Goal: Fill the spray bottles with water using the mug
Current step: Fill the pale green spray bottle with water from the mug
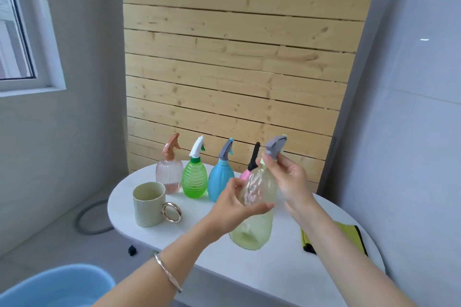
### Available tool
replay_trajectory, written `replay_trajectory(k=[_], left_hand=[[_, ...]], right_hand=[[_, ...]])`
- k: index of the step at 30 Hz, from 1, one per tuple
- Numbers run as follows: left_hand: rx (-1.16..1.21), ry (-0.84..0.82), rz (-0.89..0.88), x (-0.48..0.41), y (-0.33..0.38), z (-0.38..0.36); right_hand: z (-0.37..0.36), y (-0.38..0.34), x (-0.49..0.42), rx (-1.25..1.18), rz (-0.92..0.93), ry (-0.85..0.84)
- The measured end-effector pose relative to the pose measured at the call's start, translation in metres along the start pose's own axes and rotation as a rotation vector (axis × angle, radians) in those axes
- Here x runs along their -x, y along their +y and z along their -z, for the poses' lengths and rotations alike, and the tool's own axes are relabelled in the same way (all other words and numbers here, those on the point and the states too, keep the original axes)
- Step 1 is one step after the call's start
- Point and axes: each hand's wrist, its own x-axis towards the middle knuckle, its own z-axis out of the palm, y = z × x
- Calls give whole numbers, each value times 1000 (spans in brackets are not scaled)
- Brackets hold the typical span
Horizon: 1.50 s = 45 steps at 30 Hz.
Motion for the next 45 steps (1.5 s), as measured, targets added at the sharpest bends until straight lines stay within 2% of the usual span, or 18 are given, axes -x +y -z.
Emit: replay_trajectory(k=[4,7,9,12,15,17,18,20,21,23,24,28,30,32,34,36,41,45], left_hand=[[147,-209,57,28,24,36],[190,-220,145,41,33,55],[162,-155,116,49,33,63],[103,73,33,63,34,66],[-55,136,-123,71,30,66],[-94,213,-162,73,26,74],[-39,212,-128,73,27,80],[120,74,-19,77,27,96],[158,-12,39,79,27,101],[167,-63,111,81,23,107],[135,-45,110,80,22,106],[-8,253,-84,78,25,93],[-89,308,-141,78,24,94],[-30,253,-103,79,27,102],[103,87,-5,82,33,108],[121,-22,50,82,32,110],[24,59,18,88,34,93],[-46,78,80,90,21,104]], right_hand=[[-18,-16,8,-219,-104,-221],[-35,-22,12,-371,-106,-312],[-53,-23,17,-366,-64,-247],[-77,-19,22,-289,24,-132],[-95,-18,31,-292,-1,-149],[-100,-21,32,-268,-7,-184],[-100,-22,32,-268,-18,-221],[-102,-23,33,-295,-61,-292],[-103,-22,34,-317,-89,-301],[-106,-18,35,-347,-123,-269],[-108,-16,36,-364,-121,-246],[-117,-8,40,-328,-61,-170],[-122,-8,42,-298,-39,-178],[-124,-12,41,-275,-41,-203],[-123,-15,37,-283,-73,-220],[-122,-12,35,-315,-117,-211],[-126,-7,37,-388,-108,-180],[-122,-19,27,-335,5,-157]])
